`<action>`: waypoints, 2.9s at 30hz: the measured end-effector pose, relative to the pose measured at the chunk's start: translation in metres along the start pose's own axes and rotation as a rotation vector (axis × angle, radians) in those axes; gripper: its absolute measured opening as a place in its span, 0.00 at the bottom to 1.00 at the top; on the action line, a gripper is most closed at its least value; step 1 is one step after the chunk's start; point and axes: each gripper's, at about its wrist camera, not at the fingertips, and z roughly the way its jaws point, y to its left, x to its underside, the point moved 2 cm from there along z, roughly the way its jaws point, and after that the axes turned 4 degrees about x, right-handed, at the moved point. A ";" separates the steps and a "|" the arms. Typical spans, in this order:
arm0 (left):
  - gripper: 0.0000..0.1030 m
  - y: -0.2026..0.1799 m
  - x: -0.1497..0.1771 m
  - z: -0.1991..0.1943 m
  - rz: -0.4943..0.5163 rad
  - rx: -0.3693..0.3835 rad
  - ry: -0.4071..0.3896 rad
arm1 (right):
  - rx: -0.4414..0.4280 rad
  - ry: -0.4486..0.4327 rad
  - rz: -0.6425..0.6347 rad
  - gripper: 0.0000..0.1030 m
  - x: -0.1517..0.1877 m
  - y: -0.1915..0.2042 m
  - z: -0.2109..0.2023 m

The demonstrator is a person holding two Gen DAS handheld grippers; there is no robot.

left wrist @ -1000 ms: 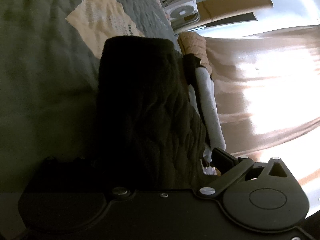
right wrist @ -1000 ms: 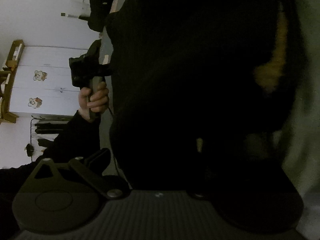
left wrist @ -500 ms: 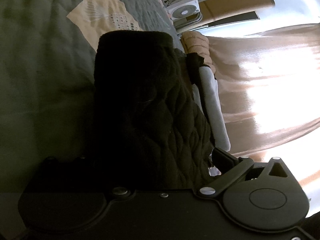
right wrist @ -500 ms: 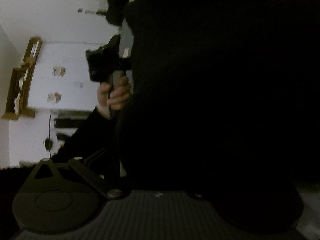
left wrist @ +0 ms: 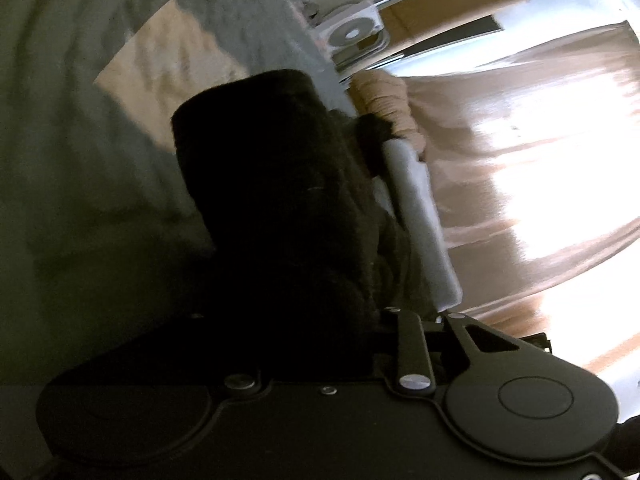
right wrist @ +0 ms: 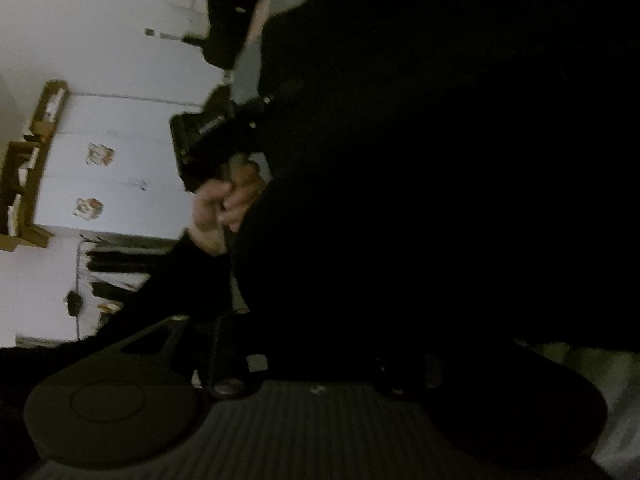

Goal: Fold clothes
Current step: 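Lower the folded jacket onto the white towel stack with both tools, then open both tools and withdraw them from the stacked jacket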

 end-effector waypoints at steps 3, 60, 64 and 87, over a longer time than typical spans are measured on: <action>0.27 -0.023 -0.009 -0.007 0.024 0.024 -0.019 | -0.040 -0.031 0.010 0.32 -0.004 0.016 -0.006; 0.91 -0.255 -0.175 0.371 0.455 -0.182 0.221 | 0.811 -0.665 0.142 0.86 -0.097 -0.058 -0.378; 0.96 -0.284 -0.148 0.349 0.534 -0.216 0.254 | 0.839 -0.689 0.136 0.87 -0.077 -0.040 -0.370; 1.00 -0.392 0.008 0.242 0.717 -0.389 0.136 | 1.036 -0.777 -0.034 0.87 0.034 0.111 -0.297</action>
